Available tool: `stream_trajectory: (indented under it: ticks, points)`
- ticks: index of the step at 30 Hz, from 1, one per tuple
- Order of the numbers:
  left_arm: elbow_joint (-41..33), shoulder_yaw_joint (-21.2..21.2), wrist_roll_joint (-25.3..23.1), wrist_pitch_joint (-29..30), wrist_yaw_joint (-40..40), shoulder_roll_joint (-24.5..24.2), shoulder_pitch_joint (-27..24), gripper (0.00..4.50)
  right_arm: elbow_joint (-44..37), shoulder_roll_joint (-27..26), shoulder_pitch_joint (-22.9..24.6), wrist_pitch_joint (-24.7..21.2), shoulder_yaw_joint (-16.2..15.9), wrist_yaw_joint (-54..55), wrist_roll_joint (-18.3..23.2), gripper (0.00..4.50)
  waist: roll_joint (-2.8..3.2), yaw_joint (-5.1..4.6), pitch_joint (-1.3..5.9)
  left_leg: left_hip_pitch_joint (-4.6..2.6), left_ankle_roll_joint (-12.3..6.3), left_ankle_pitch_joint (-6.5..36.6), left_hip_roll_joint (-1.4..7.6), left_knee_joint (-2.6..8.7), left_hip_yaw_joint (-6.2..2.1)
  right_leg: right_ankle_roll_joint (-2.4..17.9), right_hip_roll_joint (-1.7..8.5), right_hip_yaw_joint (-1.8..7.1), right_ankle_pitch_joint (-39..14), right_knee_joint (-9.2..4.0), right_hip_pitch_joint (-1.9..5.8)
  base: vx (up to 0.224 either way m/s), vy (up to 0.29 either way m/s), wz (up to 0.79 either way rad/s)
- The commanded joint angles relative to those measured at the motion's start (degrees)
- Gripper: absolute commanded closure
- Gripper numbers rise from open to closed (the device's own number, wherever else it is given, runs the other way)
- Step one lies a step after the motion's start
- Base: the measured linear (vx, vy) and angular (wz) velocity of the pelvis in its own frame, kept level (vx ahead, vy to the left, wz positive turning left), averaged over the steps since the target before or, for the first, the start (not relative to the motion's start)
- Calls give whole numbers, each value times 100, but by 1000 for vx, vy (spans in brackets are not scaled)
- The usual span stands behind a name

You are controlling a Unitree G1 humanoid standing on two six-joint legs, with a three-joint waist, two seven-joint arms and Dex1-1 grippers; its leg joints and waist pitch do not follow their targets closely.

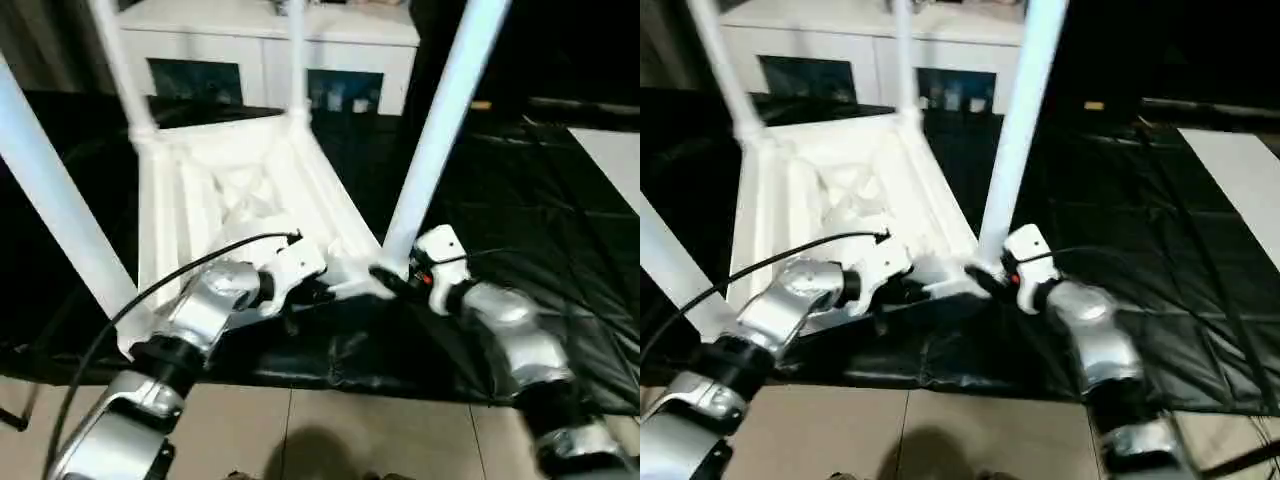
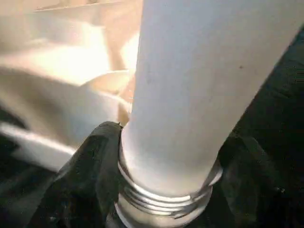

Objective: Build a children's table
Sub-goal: Rotate leg to tighten

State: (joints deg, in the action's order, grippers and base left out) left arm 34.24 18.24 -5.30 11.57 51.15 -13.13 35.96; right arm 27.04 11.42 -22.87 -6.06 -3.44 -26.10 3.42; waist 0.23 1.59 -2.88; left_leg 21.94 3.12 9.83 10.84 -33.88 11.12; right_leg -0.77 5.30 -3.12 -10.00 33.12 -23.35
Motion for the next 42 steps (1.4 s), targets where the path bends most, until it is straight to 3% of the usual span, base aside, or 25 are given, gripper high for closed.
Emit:
stream_trajectory:
  ticks: [1,4,5,6,8,9,11,13,15,17,20,21,23,25,27,29,31,33,34,37,38,42]
  points:
    - [251,-212,100,195,-563,283,82,450,-233,-343,160,-299,265,1025,-190,185,-24,-8,284,-138,118,2632,200,550,-174,779,268,161,-2876,-523,90,0,0,0]
    - [525,-315,-60,448,-1311,635,329,450,-480,-833,283,-538,241,2155,-574,185,-27,9,284,-178,140,2743,185,548,-174,734,276,171,-2966,-553,70,0,0,0]
    - [563,-305,-114,484,-1459,714,360,450,-498,-801,249,-546,59,2202,-808,185,-20,21,281,-206,162,2760,190,546,-169,723,269,182,-2961,-559,42,0,0,0]
    - [579,-300,-138,498,-1522,749,373,450,-505,-785,234,-548,-24,2217,-912,185,-65,30,288,-231,157,2764,174,525,-155,707,264,192,-2946,-559,26,0,0,0]
    - [617,-270,-194,540,-1646,847,398,450,-510,-773,179,-464,-123,2309,-1089,186,-69,52,291,-192,71,2647,159,535,-163,653,273,213,-2881,-558,64,0,0,0]
    - [624,-155,-271,538,-1673,917,387,450,-556,-847,124,-400,-133,2169,-927,186,-19,58,301,-165,-18,2528,158,545,-164,655,280,237,-2681,-542,84,0,0,0]
    - [624,-149,-273,536,-1671,918,386,450,-560,-851,124,-395,-131,2158,-914,186,-35,60,307,-139,-55,2446,161,546,-161,677,276,239,-2521,-530,105,0,0,0]
    - [578,-42,-312,372,-1462,787,327,450,-728,-927,236,-435,-41,1765,-542,186,-20,76,317,-132,-116,2359,160,541,-148,735,276,249,-2309,-514,122,0,0,0]
    - [470,-17,-317,215,-1245,583,245,450,-888,-784,349,-420,-62,1471,-492,186,-33,93,323,-109,-174,2217,169,542,-142,777,282,255,-2134,-493,161,0,0,0]
    - [418,-2,-331,59,-1098,487,209,450,-994,-675,394,-359,-70,1320,-443,130,-33,108,335,-106,-204,2016,172,529,-125,850,278,261,-1952,-467,164,0,0,0]
    - [267,7,-306,-72,-816,325,115,450,-1193,-469,448,-256,87,848,-92,106,-34,144,332,-91,-302,1969,179,517,-119,820,300,261,-2122,-485,189,0,0,0]
    - [69,19,-254,-194,-473,118,-12,450,-1339,-165,485,-235,163,237,209,83,-57,112,340,-12,-292,1793,173,538,-146,767,305,234,-2167,-451,254,0,0,0]
    - [-31,69,-197,-506,-65,-91,-109,450,-1439,279,535,-206,116,-490,379,74,-47,102,351,10,-315,1683,190,544,-163,774,304,205,-2075,-445,284,0,0,0]
    - [-102,158,-154,-774,313,-366,-196,450,-1514,895,621,-174,34,-1384,469,51,-45,123,355,-94,-342,1729,209,488,-112,925,284,239,-1881,-434,207,0,0,0]
    - [-100,169,-155,-804,335,-398,-200,450,-1519,969,634,-167,23,-1483,471,40,-35,137,353,-76,-414,1578,209,477,-90,1096,271,241,-1561,-402,206,0,0,0]
    - [-133,259,-70,-1103,785,-683,-257,450,-1537,1576,732,-287,-48,-2322,542,24,-38,164,381,-69,-456,1431,211,459,-98,1174,274,223,-1358,-360,252,0,0,0]
    - [-167,277,-7,-1177,981,-754,-284,450,-1536,1715,751,-345,-57,-2513,563,10,-31,189,388,-61,-524,1263,223,446,-96,1273,271,225,-1035,-318,262,0,0,0]
    - [-440,265,342,-1247,1633,-873,-407,450,-1458,1973,763,-401,-131,-2826,508,3,-62,189,402,-57,-596,1056,227,429,-90,1459,268,216,-660,-254,280,0,0,0]
    - [-534,264,422,-1253,1807,-908,-437,450,-1419,2050,755,-445,-170,-2931,517,3,-44,194,399,-74,-636,998,233,415,-78,1545,267,221,-513,-232,268,0,0,0]
    - [-571,267,443,-1278,1890,-929,-443,450,-1382,2136,743,-415,-272,-3093,533,3,-34,222,397,-85,-680,1009,241,397,-58,1622,267,220,-481,-224,270,0,0,0]
    - [-482,317,387,-1402,1963,-953,-403,450,-1346,2166,716,-411,-449,-3400,587,3,-34,258,399,-113,-677,1078,250,384,-48,1646,259,215,-550,-225,249,0,0,0]
    - [-412,346,378,-1438,2023,-960,-373,450,-1335,2071,673,-392,-473,-3486,644,3,-36,332,382,-117,-532,1258,261,400,-44,1527,279,232,-897,-250,242,0,0,0]
